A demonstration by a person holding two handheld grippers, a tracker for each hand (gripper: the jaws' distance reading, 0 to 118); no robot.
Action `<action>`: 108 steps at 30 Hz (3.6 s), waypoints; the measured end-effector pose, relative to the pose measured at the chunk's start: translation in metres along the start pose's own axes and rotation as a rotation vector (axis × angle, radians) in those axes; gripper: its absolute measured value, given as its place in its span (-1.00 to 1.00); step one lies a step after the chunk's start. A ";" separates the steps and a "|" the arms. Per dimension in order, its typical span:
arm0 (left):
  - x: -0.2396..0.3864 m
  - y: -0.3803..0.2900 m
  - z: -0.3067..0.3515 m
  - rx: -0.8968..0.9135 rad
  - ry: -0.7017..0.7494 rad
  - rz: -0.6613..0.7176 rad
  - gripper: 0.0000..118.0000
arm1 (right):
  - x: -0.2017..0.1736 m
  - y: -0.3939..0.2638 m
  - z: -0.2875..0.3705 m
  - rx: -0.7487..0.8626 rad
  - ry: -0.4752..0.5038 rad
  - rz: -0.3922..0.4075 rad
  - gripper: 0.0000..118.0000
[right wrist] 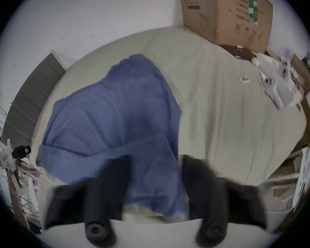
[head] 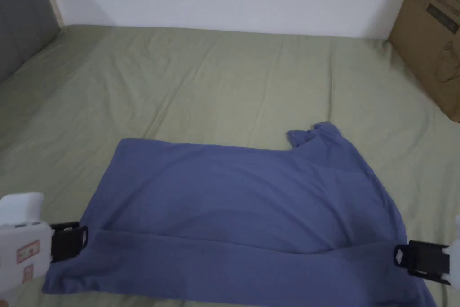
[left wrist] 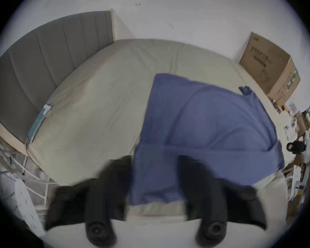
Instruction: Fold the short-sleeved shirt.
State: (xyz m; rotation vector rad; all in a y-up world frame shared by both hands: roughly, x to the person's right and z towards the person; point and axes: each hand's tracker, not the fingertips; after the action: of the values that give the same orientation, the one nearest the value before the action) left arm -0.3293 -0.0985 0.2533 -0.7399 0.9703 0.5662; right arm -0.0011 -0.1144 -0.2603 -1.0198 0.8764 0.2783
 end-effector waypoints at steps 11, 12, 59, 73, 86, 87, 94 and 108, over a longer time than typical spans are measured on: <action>0.040 0.026 -0.067 -0.055 -0.008 -0.018 -1.00 | -0.032 0.068 -0.065 -0.009 0.049 -0.032 -1.00; 0.043 0.032 -0.072 -0.061 -0.011 -0.027 -1.00 | -0.038 0.081 -0.067 0.002 0.045 -0.028 -1.00; 0.019 0.196 -0.264 -0.096 0.016 0.028 0.81 | -0.028 0.209 -0.194 -0.069 -0.046 0.129 -1.00; 0.051 0.200 -0.224 -0.040 0.038 -0.090 -0.96 | -0.027 0.203 -0.141 -0.005 0.022 0.083 -1.00; 0.004 0.152 -0.039 0.100 -0.012 -0.105 -0.96 | -0.015 0.123 -0.006 0.117 0.083 0.092 -1.00; 0.002 0.140 -0.032 0.098 -0.011 -0.107 -0.96 | -0.014 0.109 0.001 0.121 0.089 0.088 -1.00; -0.013 0.036 -0.012 -0.026 -0.036 -0.052 -0.96 | -0.002 -0.001 0.021 0.000 0.053 0.046 -1.00; -0.030 -0.033 -0.018 -0.139 0.005 -0.093 0.78 | 0.018 -0.061 0.013 -0.033 -0.026 -0.028 0.07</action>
State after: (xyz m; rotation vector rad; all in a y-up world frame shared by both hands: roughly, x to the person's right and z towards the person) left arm -0.3291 -0.1364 0.2830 -0.9065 0.9029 0.5538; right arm 0.0522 -0.1391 -0.2322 -1.0566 0.8363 0.2828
